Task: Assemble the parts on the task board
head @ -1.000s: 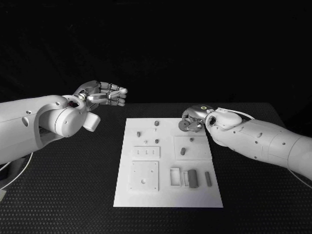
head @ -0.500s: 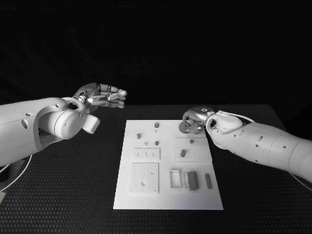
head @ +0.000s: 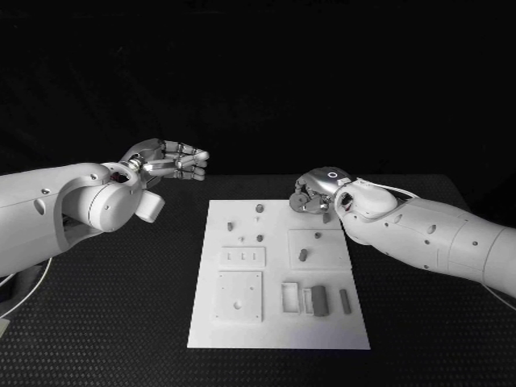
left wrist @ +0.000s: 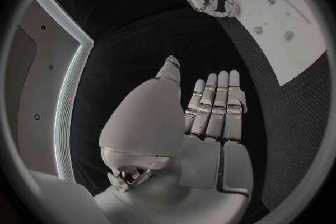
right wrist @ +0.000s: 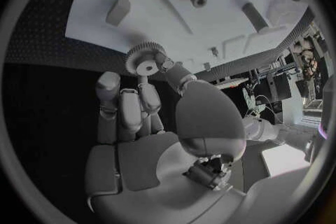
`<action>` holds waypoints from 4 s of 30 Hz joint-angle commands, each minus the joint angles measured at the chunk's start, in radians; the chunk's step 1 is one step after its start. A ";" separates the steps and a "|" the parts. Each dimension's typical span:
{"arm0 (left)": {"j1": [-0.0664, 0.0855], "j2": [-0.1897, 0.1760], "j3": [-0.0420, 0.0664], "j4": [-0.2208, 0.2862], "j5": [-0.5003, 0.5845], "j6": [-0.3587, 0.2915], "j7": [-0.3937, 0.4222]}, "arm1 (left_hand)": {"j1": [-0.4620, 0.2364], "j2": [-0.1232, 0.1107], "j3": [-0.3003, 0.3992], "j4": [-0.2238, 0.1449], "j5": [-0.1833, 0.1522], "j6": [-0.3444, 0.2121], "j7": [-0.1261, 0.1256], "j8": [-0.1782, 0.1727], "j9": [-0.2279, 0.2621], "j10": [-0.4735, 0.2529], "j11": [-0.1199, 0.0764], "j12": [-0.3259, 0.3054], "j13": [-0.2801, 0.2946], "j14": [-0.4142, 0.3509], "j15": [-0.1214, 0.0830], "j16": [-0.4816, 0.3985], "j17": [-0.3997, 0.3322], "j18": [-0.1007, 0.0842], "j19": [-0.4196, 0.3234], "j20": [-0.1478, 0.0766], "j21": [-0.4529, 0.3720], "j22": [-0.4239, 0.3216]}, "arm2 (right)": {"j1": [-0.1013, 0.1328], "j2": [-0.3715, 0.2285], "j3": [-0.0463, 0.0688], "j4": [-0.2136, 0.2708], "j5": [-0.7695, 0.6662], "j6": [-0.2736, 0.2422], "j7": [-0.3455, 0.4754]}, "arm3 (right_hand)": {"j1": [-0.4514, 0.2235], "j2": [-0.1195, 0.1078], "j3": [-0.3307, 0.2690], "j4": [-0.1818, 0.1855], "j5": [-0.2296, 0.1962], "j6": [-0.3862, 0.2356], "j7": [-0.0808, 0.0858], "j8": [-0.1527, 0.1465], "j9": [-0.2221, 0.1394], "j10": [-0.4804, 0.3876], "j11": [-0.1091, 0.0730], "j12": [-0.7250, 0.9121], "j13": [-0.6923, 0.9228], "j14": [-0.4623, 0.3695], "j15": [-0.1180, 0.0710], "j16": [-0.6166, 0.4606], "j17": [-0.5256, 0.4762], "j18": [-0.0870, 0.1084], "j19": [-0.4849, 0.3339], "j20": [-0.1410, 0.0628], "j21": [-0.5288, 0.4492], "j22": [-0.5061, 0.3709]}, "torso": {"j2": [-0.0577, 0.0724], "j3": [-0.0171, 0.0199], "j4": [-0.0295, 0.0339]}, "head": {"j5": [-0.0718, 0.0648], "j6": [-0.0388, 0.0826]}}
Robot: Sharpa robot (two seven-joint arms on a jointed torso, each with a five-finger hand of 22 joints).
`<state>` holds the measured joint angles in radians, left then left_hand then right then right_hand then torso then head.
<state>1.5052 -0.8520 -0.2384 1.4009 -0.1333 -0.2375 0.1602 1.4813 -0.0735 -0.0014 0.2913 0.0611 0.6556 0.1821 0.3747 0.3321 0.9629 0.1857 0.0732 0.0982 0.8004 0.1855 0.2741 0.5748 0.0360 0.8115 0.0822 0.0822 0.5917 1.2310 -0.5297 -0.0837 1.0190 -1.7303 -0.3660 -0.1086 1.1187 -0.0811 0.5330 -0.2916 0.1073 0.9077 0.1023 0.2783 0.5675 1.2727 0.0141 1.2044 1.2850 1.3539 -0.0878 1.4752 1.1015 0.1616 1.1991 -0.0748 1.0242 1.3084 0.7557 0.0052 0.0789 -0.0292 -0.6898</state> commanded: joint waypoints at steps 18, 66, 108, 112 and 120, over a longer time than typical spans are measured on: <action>0.002 -0.002 0.001 0.009 -0.004 -0.002 0.006 | 0.001 -0.009 0.001 0.001 -0.005 0.008 0.036 -0.005 -0.001 -0.004 0.002 -0.004 -0.002 0.009 -0.001 -0.004 0.002 0.013 0.005 0.001 -0.004 -0.001 | 0.006 0.082 -0.002 0.126 -0.115 -0.017 -0.069 | -0.013 -0.016 0.006 0.007 0.007 0.029 0.020 -0.003 0.026 0.007 -0.003 -0.001 -0.007 0.002 -0.006 0.003 -0.001 0.100 0.011 -0.005 0.004 0.015 | 0.001 -0.0002 0.0016 | 0.012 0.008; 0.002 0.013 0.001 -0.008 -0.008 -0.001 0.007 | 0.001 -0.009 0.001 0.001 -0.005 0.008 0.036 -0.006 0.000 -0.005 0.002 -0.005 -0.002 0.010 -0.001 -0.006 0.003 0.013 0.006 0.001 -0.005 -0.001 | -0.031 0.198 -0.030 -0.028 -0.172 0.011 -0.074 | -0.020 -0.022 0.013 0.008 0.007 0.022 0.022 -0.012 0.023 0.002 -0.001 -0.010 -0.016 0.000 -0.004 0.001 -0.006 0.100 0.013 -0.006 0.001 0.014 | 0.001 0.0017 0.0010 | 0.018 -0.003; 0.002 0.019 0.001 -0.012 -0.009 0.003 0.007 | 0.001 -0.010 0.001 0.001 -0.005 0.008 0.036 -0.007 0.000 -0.005 0.002 -0.004 -0.002 0.010 -0.001 -0.007 0.004 0.013 0.006 0.001 -0.006 -0.002 | -0.044 0.232 -0.042 -0.056 -0.162 0.025 -0.066 | -0.023 -0.021 0.016 0.008 0.007 0.023 0.023 -0.014 0.023 0.003 0.000 -0.009 -0.017 0.001 -0.004 0.001 -0.006 0.100 0.015 -0.006 -0.001 0.013 | 0.001 0.0012 0.0022 | 0.023 -0.016; 0.002 0.018 0.001 -0.011 -0.009 0.002 0.007 | 0.001 -0.010 0.001 0.001 -0.005 0.008 0.036 -0.007 0.000 -0.005 0.002 -0.004 -0.002 0.010 -0.001 -0.008 0.004 0.013 0.006 0.001 -0.006 -0.002 | -0.044 0.232 -0.042 -0.061 -0.162 0.026 -0.066 | -0.023 -0.021 0.016 0.008 0.007 0.023 0.023 -0.014 0.023 0.002 0.000 -0.010 -0.017 0.001 -0.004 0.001 -0.007 0.100 0.015 -0.006 -0.001 0.013 | 0.001 0.0010 0.0014 | 0.023 -0.016; 0.002 0.018 0.001 -0.010 -0.009 0.002 0.006 | 0.001 -0.010 0.001 0.001 -0.005 0.008 0.036 -0.007 0.000 -0.005 0.002 -0.004 -0.002 0.010 -0.001 -0.008 0.004 0.013 0.006 0.001 -0.006 -0.002 | -0.044 0.233 -0.042 -0.066 -0.149 0.033 -0.068 | -0.029 -0.027 0.018 0.008 0.007 -0.010 0.031 -0.036 0.014 -0.005 0.007 -0.019 -0.025 -0.002 0.002 -0.001 -0.014 0.100 0.015 -0.006 -0.005 0.012 | 0.001 0.0016 0.0007 | 0.025 -0.015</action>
<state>1.5058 -0.8352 -0.2381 1.3887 -0.1389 -0.2383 0.1587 1.4813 -0.0735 -0.0014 0.2913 0.0611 0.6556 0.1821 0.3709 0.3321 0.9629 0.1857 0.0732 0.0969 0.8038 0.1821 0.2703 0.5776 0.0359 0.8115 0.0822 0.0822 0.5910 1.1908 -0.2965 -0.1227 0.9559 -1.8827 -0.3581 -0.1788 1.0937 -0.1069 0.5468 -0.2827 0.1123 0.9017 0.1258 0.2468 0.5848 1.2719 0.0152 1.1888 1.2607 1.3514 -0.0851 1.4751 1.0886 0.1617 1.2151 -0.0765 1.0241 1.3084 0.7566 0.0062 0.0799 -0.0049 -0.7046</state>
